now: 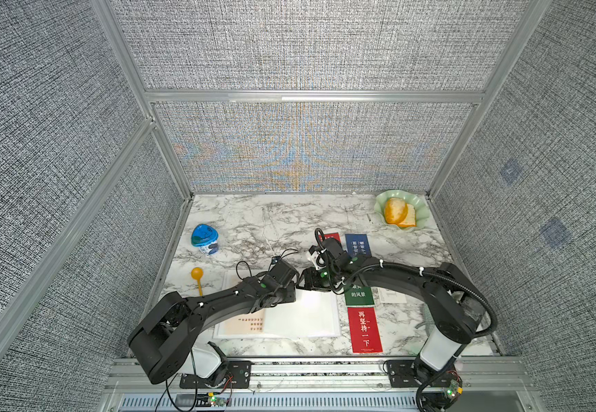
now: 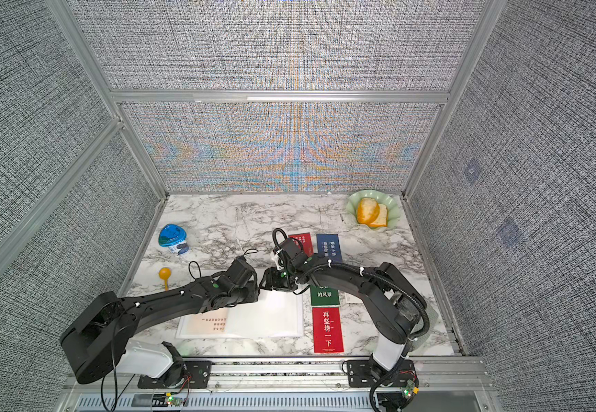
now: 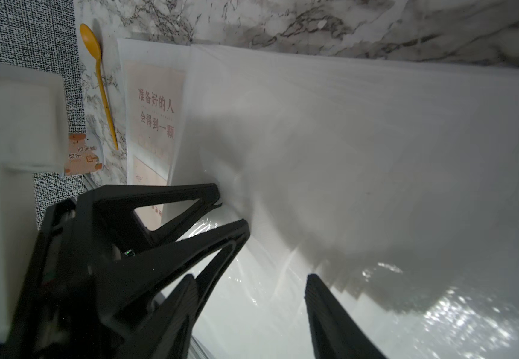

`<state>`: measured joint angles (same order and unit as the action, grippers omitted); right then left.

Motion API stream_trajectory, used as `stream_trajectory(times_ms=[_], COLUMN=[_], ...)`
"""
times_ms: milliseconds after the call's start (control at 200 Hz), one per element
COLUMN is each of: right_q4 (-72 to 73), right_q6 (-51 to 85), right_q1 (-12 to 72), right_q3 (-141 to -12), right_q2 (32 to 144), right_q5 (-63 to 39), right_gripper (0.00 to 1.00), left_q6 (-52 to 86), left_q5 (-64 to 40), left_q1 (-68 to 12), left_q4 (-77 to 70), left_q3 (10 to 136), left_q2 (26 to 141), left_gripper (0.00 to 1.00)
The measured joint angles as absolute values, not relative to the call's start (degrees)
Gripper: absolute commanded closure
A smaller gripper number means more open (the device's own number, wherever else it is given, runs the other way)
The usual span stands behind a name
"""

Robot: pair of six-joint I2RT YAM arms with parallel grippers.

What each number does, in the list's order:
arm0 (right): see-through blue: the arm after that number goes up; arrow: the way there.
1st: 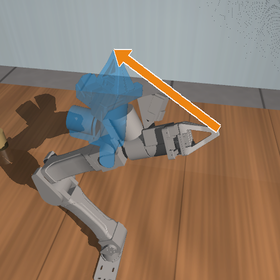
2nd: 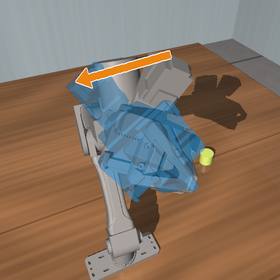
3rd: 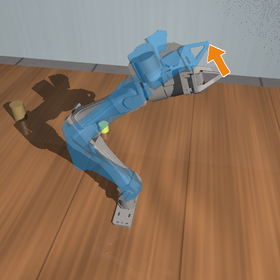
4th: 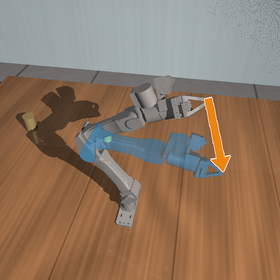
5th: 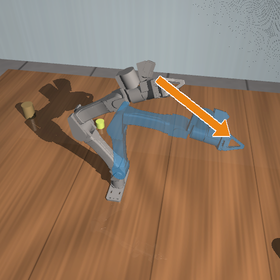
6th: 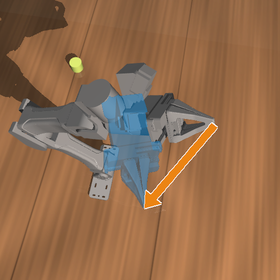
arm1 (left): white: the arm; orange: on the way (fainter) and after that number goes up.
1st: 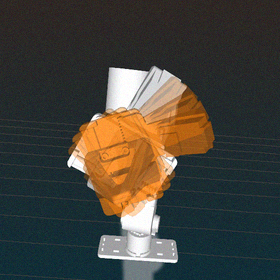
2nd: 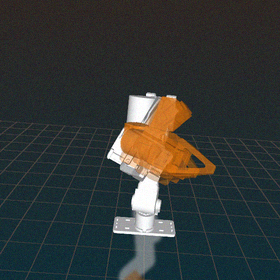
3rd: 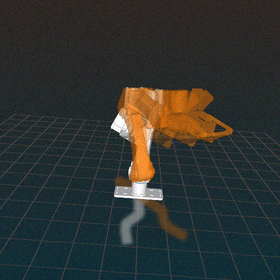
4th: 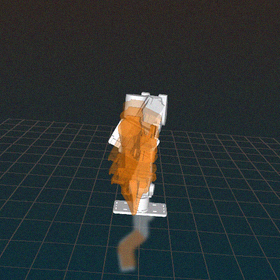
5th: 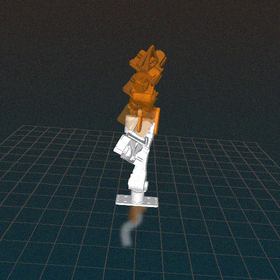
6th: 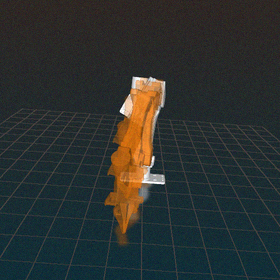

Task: Place the photos into the photo albums
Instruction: Turn the page of the photo album at the center of the board.

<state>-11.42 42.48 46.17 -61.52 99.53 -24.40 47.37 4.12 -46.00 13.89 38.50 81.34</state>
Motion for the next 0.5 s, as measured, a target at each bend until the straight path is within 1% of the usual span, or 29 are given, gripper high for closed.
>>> stream_trajectory(times_ms=[500], right_q4=[-7.2], right_q6=[45.1], right_q1=[47.0], right_q3=[-59.9], right_q2=[102.8], right_q5=[-27.0], right_gripper=[0.41], left_q6=[46.9], left_q5=[4.4], left_q1=[-45.9], left_q4=[14.7], left_q3=[39.1], left_q2=[81.5], left_gripper=[0.51])
